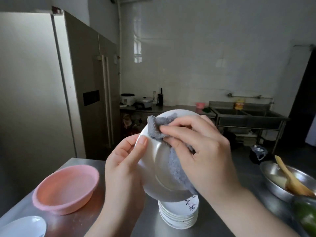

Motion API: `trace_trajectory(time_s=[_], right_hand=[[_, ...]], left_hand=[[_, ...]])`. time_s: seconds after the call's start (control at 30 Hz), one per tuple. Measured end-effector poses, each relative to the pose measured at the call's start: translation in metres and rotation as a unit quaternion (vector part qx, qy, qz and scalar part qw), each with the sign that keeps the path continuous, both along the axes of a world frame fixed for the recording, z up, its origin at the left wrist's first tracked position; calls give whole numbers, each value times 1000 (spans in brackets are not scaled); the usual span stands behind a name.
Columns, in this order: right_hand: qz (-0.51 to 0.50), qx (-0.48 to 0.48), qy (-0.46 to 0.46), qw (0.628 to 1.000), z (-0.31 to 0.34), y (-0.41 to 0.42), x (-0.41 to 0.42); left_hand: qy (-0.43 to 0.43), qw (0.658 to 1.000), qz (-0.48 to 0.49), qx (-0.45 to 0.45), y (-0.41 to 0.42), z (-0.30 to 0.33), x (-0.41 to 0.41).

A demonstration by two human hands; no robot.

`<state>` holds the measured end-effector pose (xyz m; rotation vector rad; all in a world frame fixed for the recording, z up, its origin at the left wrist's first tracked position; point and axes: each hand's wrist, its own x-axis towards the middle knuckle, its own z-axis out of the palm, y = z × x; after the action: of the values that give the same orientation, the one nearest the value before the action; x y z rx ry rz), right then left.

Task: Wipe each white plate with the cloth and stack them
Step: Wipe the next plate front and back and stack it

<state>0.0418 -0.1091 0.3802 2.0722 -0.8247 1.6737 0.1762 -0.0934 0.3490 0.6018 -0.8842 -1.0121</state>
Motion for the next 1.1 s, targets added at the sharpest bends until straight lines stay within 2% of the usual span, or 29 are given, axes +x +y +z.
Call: trace_trajectory(time_s=[0.17, 0.3, 0.37, 0.5, 0.6, 0.73, 0.83, 0.93, 1.1], right_hand=[[-19, 34, -80, 996, 21, -12, -3], [-9, 38, -24, 999, 5, -4, 21], [0, 45, 12, 999, -7, 0, 21], [-17, 46, 40, 998, -28, 1, -4], [-67, 68, -8, 995, -33, -11, -30], [-108, 75, -54, 990, -28, -20, -43], [-92, 89, -87, 988, -27, -18, -47], [-28, 118, -110, 987, -18, -12, -46], [-15, 21, 20, 999, 7, -9, -17]], left_hand=[[50, 999, -9, 19, -4, 14, -5], [156, 984, -74, 38, -4, 22, -11], [174, 979, -90, 52, -5, 22, -9], [155, 979, -77, 105, -10, 12, -3], [126, 986, -23, 105, -15, 7, 2], [102, 990, -37, 95, -17, -1, 1], [97, 990, -35, 91, -19, -6, -1], [78, 994, 0, 77, -18, -14, -3], [9, 999, 14, 42, -7, -19, -10]])
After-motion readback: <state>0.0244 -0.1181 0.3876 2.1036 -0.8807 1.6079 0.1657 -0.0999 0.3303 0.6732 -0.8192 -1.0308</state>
